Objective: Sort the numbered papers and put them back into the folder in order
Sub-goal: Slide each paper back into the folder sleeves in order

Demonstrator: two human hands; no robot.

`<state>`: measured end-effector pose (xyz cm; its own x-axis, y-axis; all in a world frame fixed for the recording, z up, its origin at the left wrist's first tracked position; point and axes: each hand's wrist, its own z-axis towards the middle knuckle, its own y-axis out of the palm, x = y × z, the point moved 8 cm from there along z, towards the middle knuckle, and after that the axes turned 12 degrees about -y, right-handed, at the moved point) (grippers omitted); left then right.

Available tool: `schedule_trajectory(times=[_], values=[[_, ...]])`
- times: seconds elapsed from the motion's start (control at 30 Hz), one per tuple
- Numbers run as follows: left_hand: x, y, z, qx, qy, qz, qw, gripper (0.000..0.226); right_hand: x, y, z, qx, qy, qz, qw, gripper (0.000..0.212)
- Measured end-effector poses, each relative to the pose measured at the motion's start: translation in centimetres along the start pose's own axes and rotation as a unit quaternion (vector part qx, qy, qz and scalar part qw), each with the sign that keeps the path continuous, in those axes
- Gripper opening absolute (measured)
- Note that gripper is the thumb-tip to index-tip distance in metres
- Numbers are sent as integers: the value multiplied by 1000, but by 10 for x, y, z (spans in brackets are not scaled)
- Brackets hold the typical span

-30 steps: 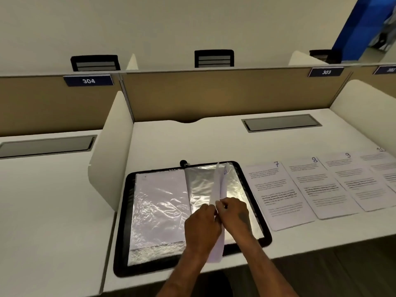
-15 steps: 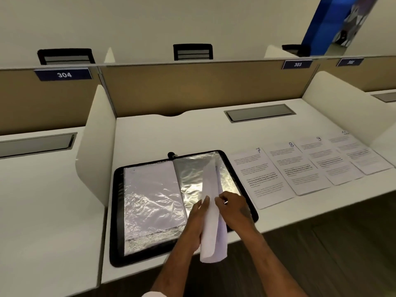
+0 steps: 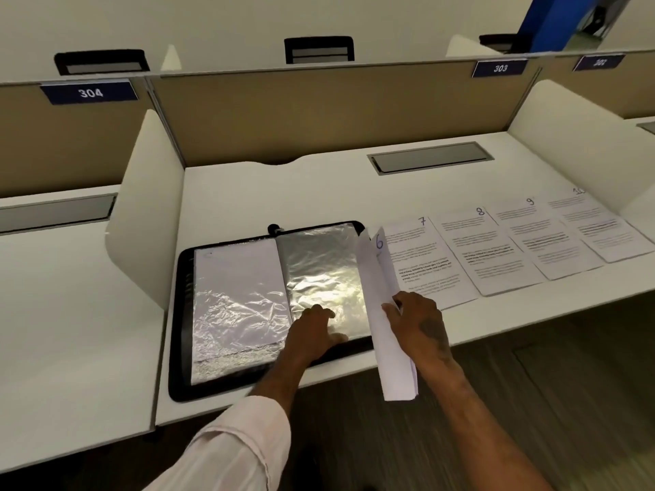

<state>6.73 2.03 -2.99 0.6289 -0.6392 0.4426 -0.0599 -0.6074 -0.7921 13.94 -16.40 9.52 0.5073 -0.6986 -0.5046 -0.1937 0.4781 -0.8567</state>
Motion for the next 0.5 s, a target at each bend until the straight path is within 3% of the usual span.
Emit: schedule_trajectory(times=[0.07,0.13,0.27,0.5], values=[[4,11,4,-18,22,85,996,67,9,-5,-1,1,0,-4,1000,33],[9,15,7,12,35,125,991,56,16,-7,-1,-4,-3,-15,1000,33],[16,15,7,52,40,140,988,24,24,-10,-1,-7,-17,-17,1000,34],[13,13,11,24,8,113,993,21,26,-16,1,7,-42,-16,999,32]])
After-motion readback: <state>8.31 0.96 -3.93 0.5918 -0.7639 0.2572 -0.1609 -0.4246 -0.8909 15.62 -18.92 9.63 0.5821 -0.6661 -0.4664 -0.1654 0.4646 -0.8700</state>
